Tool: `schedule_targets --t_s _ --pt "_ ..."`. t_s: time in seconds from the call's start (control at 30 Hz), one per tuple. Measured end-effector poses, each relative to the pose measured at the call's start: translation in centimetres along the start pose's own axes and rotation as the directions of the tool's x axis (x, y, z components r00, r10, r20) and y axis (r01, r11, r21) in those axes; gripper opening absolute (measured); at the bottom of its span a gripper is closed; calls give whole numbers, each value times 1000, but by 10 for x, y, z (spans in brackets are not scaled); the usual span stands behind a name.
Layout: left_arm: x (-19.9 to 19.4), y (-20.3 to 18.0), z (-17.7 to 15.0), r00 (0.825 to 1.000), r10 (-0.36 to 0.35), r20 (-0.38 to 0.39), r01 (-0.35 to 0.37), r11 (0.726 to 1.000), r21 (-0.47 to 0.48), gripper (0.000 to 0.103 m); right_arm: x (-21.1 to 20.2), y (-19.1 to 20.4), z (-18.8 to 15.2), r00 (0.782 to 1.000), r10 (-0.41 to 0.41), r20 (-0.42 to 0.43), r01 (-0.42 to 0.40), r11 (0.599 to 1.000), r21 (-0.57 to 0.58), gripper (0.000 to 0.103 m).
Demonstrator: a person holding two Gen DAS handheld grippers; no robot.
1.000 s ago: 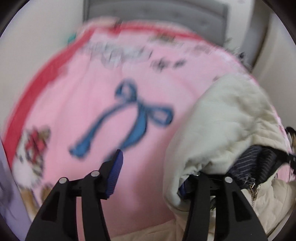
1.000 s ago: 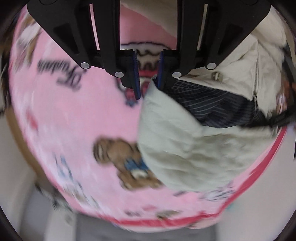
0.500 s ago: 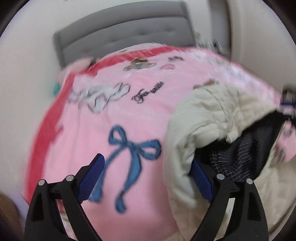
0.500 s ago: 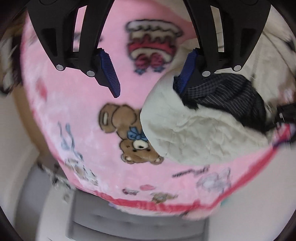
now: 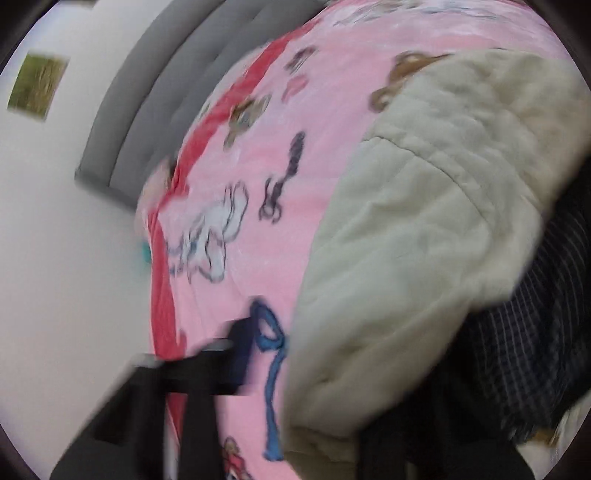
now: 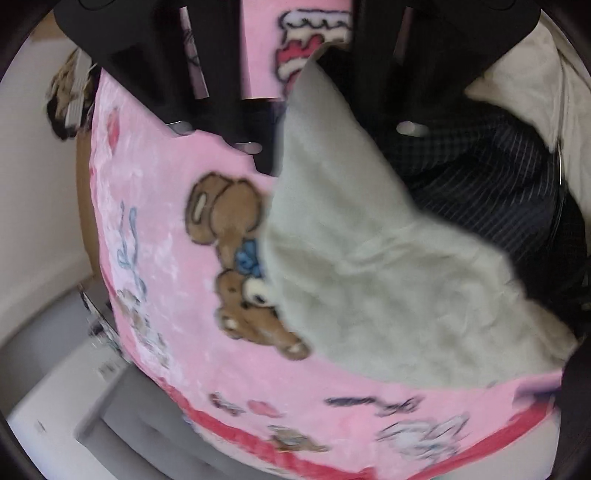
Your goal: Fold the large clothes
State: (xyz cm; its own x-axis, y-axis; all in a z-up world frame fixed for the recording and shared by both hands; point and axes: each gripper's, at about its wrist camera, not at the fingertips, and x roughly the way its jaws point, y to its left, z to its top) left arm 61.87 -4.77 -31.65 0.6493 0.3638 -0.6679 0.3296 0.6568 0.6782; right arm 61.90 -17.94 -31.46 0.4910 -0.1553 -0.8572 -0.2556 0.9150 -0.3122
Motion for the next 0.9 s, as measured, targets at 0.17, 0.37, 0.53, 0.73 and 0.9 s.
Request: schedule_targets --t_s 0.17,0.37,0.53,0.73,0.9 --pt "-3 59 -17 996 -1 93 38 919 -392 14 -31 -8 9 971 -22 238 22 1000 4 3" --pt "50 95 -93 977 -204 67 196 720 -666 36 -12 18 10 976 3 217 20 995 -102 4" --pt "71 59 -103 970 -244 -14 185 773 -607 36 42 29 2 999 -39 -10 38 997 -64 4" --pt "63 45 -107 972 -235 17 211 836 -507 36 54 28 -15 998 -58 -21 57 998 -31 15" --pt "35 61 -120 968 -223 120 252 882 -398 67 23 -5 -23 987 131 88 -135 990 42 42"
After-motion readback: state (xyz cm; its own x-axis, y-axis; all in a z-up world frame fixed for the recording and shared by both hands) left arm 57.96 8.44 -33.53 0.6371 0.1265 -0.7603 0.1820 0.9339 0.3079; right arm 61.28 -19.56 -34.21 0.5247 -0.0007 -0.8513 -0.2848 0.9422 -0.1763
